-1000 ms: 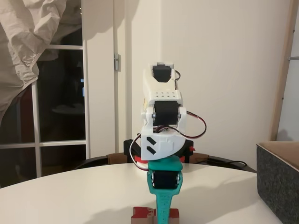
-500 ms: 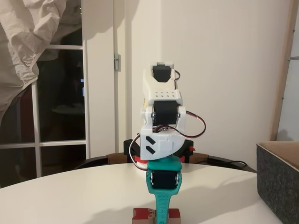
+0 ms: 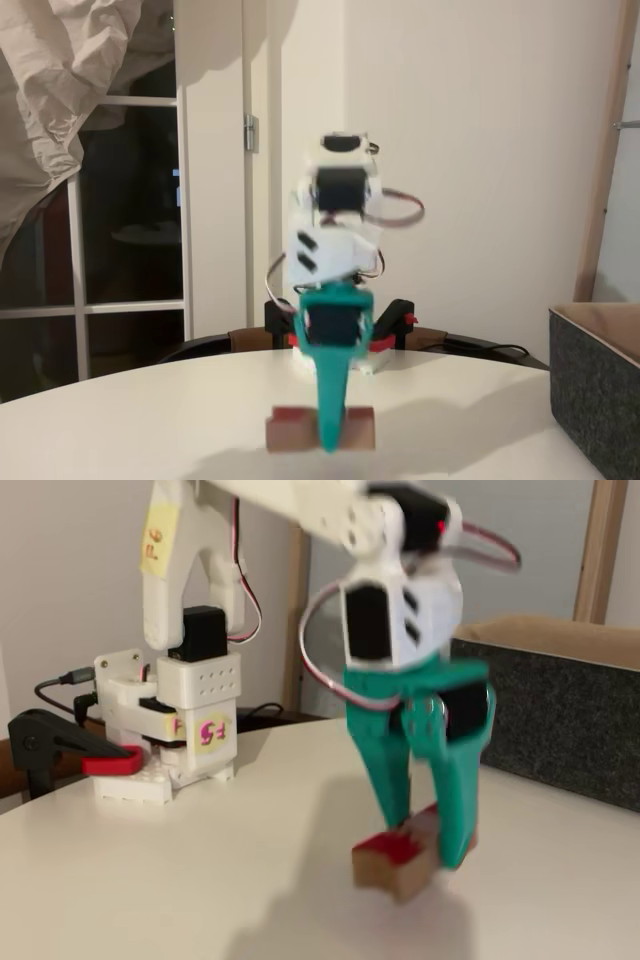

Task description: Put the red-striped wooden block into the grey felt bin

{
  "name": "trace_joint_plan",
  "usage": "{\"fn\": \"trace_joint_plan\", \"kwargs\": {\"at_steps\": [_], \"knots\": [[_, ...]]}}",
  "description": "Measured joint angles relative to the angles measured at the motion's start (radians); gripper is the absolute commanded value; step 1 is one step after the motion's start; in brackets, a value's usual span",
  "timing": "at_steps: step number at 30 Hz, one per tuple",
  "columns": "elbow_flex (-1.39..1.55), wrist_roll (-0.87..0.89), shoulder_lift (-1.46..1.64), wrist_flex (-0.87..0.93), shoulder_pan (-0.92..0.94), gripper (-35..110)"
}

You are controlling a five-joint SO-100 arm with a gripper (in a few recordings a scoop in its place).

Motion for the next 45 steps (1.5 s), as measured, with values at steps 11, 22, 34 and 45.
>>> {"fn": "trace_joint_plan", "kwargs": {"at_steps": [11, 22, 34, 45], "knots": [[0.000, -0.025, 0.345, -0.002, -0.052, 10], [0.000, -0.150, 0.528, -0.041, -0.345, 8], [0.002, -0.327, 0.502, -0.195, -0.752, 8], [-0.043, -0.511, 0.213, -0.285, -0.916, 6]]}}
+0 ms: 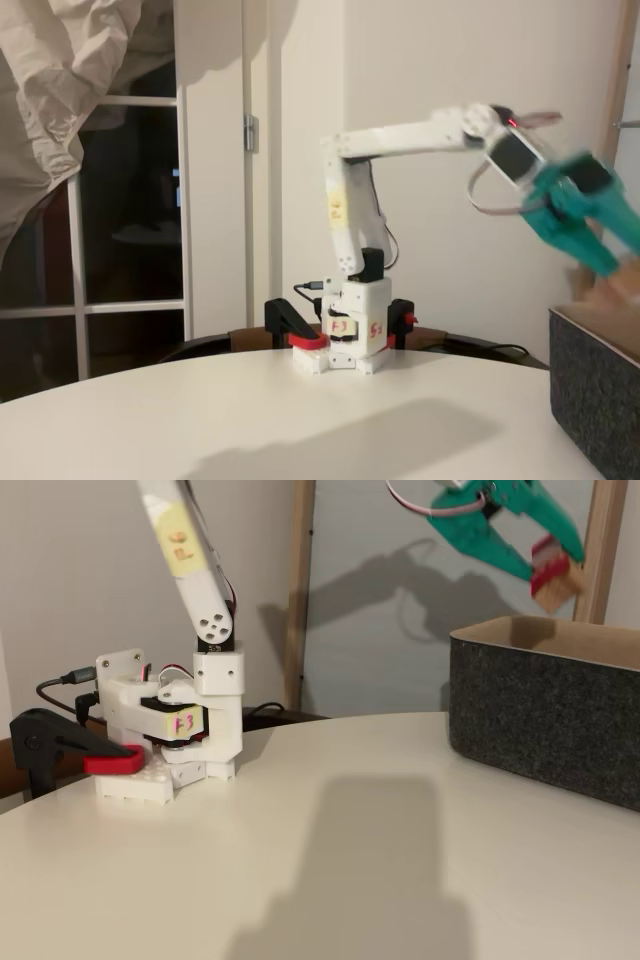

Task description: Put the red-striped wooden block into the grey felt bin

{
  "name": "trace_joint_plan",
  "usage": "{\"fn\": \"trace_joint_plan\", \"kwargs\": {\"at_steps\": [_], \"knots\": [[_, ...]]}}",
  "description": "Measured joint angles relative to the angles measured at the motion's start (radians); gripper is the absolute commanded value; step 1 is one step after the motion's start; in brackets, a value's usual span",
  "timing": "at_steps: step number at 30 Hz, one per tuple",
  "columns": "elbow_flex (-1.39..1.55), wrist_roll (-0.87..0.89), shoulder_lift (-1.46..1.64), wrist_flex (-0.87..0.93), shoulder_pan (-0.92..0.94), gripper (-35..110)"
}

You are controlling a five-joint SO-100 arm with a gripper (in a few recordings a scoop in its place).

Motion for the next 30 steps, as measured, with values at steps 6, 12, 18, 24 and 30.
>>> {"fn": "trace_joint_plan", "kwargs": {"at_steps": [6, 12, 18, 24, 30], "knots": [[-0.075, -0.057, -0.149, -0.006, 0.002, 22], [-0.087, -0.130, -0.153, 0.058, -0.006, 40], [-0.087, -0.167, -0.101, 0.199, -0.041, 41], [-0.087, -0.181, 0.055, 0.403, -0.038, 40], [-0.044, -0.137, 0.262, 0.551, 0.005, 39]]}}
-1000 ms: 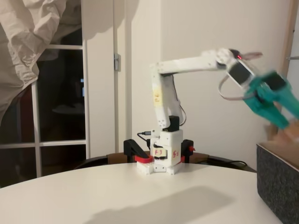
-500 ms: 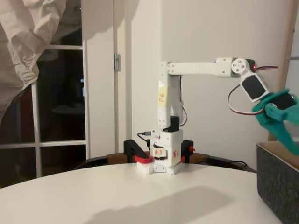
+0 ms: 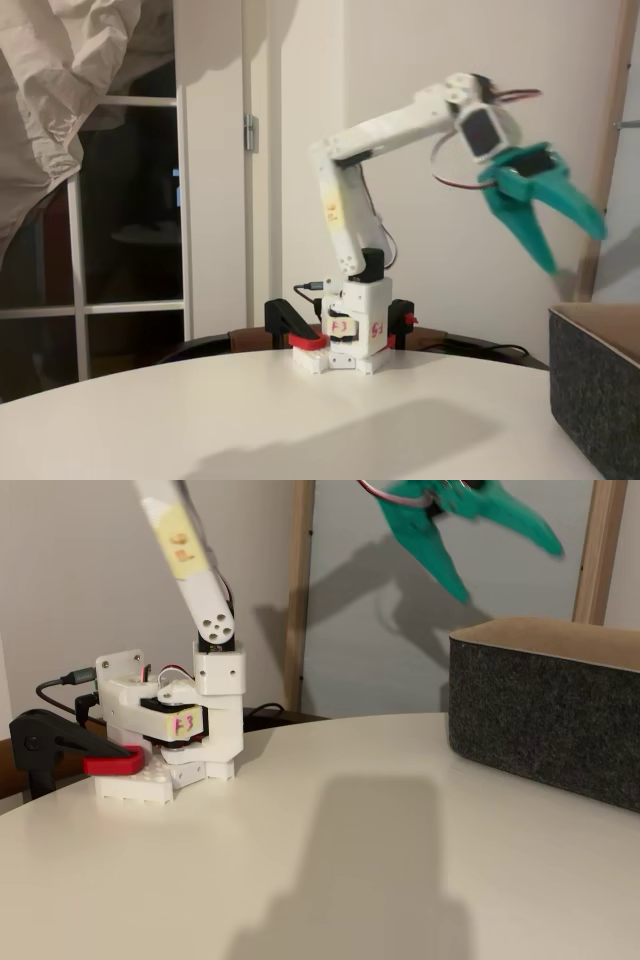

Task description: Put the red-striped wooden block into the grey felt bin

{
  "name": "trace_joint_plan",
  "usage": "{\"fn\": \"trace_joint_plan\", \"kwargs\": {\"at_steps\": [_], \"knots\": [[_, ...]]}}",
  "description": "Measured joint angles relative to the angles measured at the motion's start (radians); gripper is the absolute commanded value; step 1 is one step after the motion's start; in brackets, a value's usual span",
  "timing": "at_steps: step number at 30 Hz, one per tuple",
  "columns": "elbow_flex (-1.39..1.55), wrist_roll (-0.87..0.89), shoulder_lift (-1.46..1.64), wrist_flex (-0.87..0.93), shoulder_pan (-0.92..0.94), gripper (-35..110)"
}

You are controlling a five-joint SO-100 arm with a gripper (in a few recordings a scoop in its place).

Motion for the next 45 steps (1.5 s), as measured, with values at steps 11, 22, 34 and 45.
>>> {"fn": "trace_joint_plan", "kwargs": {"at_steps": [11, 22, 34, 45], "knots": [[0.140, 0.304, 0.374, 0.155, 0.443, 36], [0.339, 0.563, 0.572, 0.202, 1.163, 28], [0.735, 0.588, 0.854, 0.130, 1.454, 21], [1.132, 0.623, 1.078, -0.190, 1.543, 14]]}}
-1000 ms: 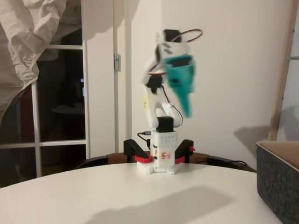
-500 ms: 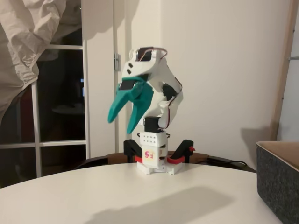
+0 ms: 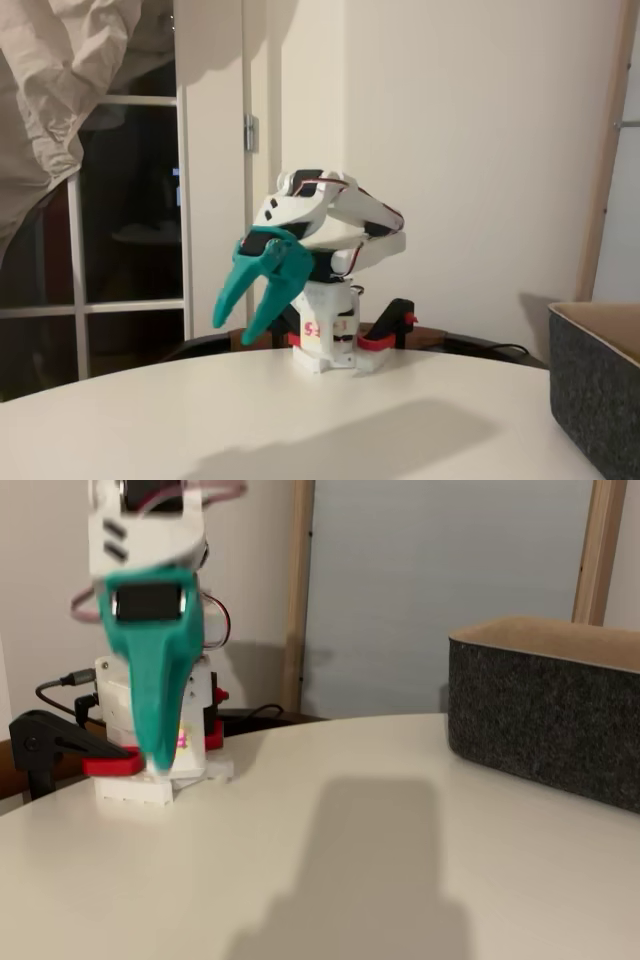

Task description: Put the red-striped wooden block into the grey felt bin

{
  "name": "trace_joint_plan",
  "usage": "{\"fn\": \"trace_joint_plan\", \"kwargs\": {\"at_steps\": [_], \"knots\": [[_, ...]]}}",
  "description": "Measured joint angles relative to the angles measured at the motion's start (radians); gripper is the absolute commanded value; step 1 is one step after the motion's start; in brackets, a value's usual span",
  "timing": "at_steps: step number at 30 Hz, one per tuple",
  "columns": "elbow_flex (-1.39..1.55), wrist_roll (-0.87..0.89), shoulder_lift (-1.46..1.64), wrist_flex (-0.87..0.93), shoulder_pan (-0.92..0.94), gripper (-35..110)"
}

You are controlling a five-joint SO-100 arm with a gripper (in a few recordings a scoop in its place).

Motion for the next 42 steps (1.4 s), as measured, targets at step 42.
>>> {"fn": "trace_joint_plan", "kwargs": {"at_steps": [42], "knots": [[0.305, 0.107, 0.172, -0.141, 0.161, 0]]}}
